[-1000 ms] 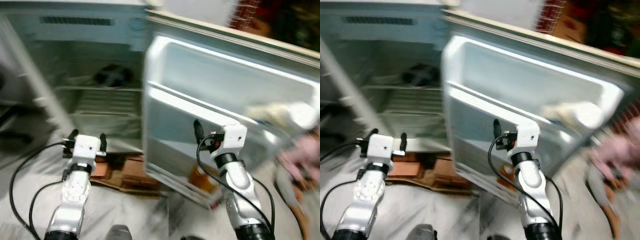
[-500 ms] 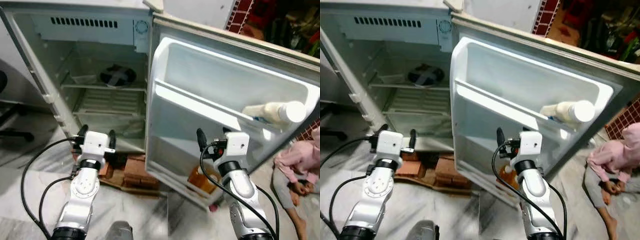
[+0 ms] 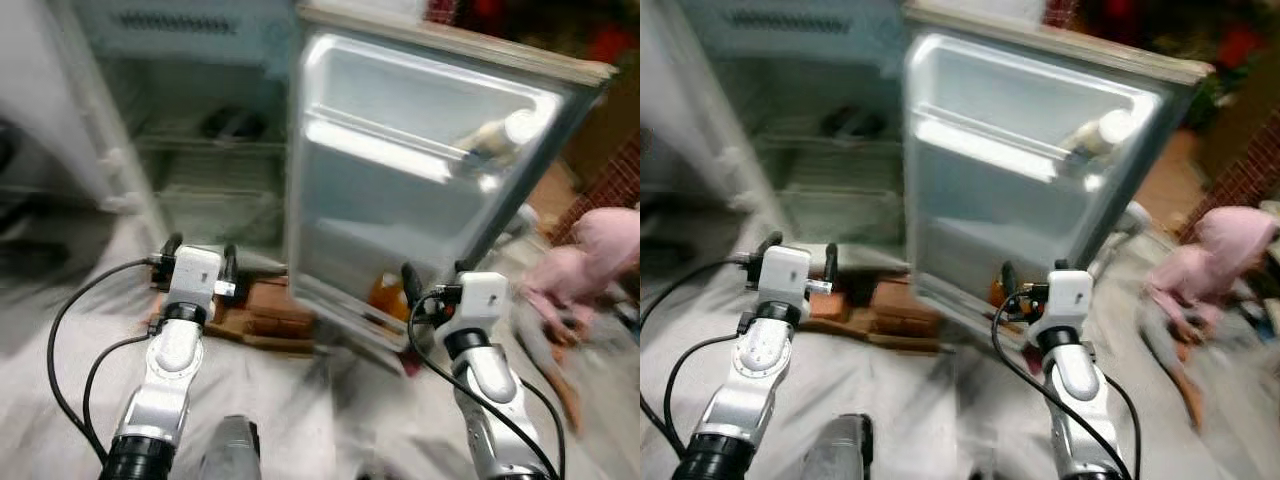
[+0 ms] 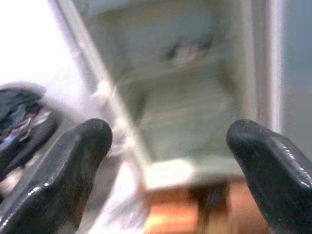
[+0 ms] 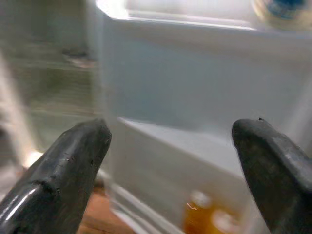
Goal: Restocking fridge
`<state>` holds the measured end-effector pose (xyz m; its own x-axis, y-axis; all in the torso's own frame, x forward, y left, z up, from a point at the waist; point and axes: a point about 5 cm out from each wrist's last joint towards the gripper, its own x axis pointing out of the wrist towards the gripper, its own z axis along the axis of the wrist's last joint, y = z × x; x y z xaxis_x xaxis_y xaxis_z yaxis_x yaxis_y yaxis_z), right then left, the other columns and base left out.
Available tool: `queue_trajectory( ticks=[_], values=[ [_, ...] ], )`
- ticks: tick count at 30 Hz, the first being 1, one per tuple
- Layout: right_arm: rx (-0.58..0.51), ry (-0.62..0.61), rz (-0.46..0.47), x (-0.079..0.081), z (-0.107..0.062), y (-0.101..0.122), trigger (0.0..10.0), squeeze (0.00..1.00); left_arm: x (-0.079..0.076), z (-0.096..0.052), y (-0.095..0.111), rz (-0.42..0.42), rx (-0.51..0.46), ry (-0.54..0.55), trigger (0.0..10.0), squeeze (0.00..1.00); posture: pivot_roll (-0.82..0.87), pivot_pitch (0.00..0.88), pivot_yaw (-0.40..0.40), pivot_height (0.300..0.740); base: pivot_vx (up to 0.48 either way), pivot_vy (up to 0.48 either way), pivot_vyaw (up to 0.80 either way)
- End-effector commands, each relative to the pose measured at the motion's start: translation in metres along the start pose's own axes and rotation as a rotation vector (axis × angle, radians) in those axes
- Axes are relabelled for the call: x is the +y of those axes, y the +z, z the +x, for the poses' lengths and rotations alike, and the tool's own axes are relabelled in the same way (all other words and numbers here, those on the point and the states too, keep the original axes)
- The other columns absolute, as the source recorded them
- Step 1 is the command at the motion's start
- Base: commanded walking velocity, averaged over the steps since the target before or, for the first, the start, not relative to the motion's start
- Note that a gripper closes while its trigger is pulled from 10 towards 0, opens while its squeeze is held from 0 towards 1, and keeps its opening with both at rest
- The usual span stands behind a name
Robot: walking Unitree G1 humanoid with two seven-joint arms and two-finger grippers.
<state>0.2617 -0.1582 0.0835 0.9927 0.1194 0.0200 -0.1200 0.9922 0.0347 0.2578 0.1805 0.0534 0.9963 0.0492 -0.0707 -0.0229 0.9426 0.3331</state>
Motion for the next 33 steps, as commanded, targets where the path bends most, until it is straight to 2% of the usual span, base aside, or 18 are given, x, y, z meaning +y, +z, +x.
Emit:
queue_trajectory(
  ticks=[1,15,33],
  values=[
    [0.017,-0.015,-0.005,-0.005,-0.003,-0.003,10.0,0.0,-0.002,0.011,0.017,-0.005,-0.064,-0.004,10.0,0.0,0.08,0.0,-0.037,0.74,0.0,0.0,0.0],
    [-0.029,-0.037,-0.014,-0.009,0.008,0.011,10.0,0.0,0.003,0.011,0.024,-0.063,-0.093,-0.017,10.0,0.0,0.09,0.045,-0.033,0.74,0.0,0.0,0.0],
    [-0.061,-0.026,-0.017,-0.005,0.017,0.018,10.0,0.0,-0.003,0.0,0.021,-0.111,-0.078,-0.049,10.0,0.0,0.1,0.058,-0.047,0.74,0.423,0.0,0.0]
  ],
)
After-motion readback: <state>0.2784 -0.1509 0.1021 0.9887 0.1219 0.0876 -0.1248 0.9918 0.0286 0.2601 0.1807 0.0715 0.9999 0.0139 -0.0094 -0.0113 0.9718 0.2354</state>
